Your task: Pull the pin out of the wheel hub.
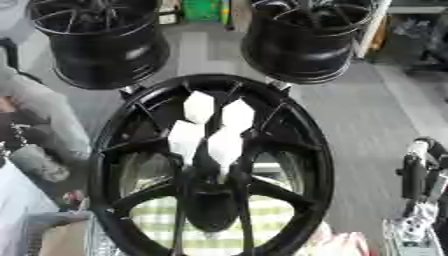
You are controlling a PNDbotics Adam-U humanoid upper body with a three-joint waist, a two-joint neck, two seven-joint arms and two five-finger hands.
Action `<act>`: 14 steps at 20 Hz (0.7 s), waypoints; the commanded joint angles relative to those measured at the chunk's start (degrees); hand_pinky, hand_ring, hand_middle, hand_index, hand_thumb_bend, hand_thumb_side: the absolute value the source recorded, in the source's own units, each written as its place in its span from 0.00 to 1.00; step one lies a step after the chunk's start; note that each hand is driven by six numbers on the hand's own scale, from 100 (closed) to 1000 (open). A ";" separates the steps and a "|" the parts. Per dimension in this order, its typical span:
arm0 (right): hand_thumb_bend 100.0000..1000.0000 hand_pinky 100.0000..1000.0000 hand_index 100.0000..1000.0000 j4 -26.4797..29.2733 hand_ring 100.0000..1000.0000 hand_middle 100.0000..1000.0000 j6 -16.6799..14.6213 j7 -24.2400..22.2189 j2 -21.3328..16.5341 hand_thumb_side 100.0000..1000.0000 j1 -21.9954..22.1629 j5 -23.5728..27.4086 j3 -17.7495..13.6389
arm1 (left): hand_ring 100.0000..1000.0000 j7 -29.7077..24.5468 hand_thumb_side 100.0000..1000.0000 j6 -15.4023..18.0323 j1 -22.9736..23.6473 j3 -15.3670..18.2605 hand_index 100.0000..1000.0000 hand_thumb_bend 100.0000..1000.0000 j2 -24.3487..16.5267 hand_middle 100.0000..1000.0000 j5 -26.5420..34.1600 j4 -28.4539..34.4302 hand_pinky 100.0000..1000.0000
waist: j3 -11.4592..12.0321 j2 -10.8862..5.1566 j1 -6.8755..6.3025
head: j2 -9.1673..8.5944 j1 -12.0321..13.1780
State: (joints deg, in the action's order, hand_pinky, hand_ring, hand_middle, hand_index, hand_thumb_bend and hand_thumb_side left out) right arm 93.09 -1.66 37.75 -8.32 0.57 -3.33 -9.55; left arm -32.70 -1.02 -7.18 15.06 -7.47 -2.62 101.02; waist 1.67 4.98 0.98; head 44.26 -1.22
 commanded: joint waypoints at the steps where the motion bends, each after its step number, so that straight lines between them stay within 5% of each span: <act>1: 0.00 0.41 0.80 1.24 0.65 0.75 -0.02 0.10 -0.53 0.76 -0.34 -0.03 -0.39 | 0.63 -0.09 0.86 0.25 -0.70 0.07 0.77 0.00 -0.64 0.66 0.14 1.19 0.70 | -0.05 -0.45 -0.05 | -0.15 -0.02; 10: 0.00 0.41 0.80 1.16 0.65 0.75 -0.07 0.15 -0.46 0.76 -0.33 0.03 -0.41 | 0.63 -0.02 0.84 0.68 -1.26 0.03 0.77 0.00 -1.34 0.66 0.42 1.11 0.70 | -0.27 -0.45 -0.11 | -0.15 -0.02; 14: 0.00 0.41 0.80 1.11 0.65 0.75 -0.09 0.10 -0.59 0.76 -0.32 0.01 -0.34 | 0.64 0.28 0.75 2.68 -4.22 -0.58 0.78 0.00 -5.19 0.67 1.97 0.48 0.70 | -0.52 -0.55 -0.23 | -0.15 0.02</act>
State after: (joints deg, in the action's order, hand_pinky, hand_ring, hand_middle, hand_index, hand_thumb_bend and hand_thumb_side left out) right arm 93.09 -1.67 37.75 -8.32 0.57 -3.33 -9.55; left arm -32.48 0.89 -10.38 14.74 -10.18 -1.43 100.78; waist 1.17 4.98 0.85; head 44.26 -1.22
